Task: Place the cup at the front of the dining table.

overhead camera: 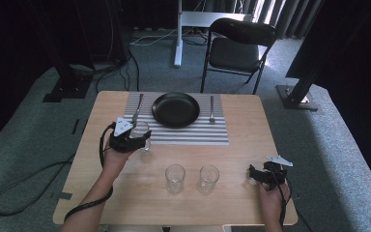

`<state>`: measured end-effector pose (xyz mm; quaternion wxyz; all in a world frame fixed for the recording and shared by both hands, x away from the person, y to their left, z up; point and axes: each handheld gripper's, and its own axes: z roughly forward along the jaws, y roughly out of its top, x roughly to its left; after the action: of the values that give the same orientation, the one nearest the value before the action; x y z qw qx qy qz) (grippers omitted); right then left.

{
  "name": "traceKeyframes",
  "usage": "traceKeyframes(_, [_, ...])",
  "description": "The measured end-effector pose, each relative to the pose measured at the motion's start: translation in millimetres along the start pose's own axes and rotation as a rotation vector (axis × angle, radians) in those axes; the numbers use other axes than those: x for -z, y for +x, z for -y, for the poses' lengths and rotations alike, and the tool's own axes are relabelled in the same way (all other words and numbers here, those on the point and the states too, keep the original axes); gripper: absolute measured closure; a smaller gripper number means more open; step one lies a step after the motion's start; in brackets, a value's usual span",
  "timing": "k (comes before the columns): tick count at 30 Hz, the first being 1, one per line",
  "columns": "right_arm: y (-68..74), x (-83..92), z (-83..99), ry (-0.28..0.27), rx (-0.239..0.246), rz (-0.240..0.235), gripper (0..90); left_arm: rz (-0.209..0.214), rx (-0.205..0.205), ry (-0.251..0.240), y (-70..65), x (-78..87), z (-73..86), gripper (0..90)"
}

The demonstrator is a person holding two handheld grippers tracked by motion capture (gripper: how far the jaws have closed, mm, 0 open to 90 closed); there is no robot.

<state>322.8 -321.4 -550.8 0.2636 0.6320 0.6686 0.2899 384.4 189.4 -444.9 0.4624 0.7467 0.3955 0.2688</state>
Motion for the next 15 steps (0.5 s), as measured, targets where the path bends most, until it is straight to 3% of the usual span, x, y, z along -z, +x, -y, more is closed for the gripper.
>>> traceKeyframes(10, [0.0,0.0,0.0,0.0,0.0,0.0,12.0,-0.009,0.042,0.012,13.6,-21.1,-14.1,29.4])
traceKeyframes(15, [0.0,0.0,0.0,0.0,0.0,0.0,12.0,-0.016,0.044,0.011,19.6,-31.1,-23.6,29.4])
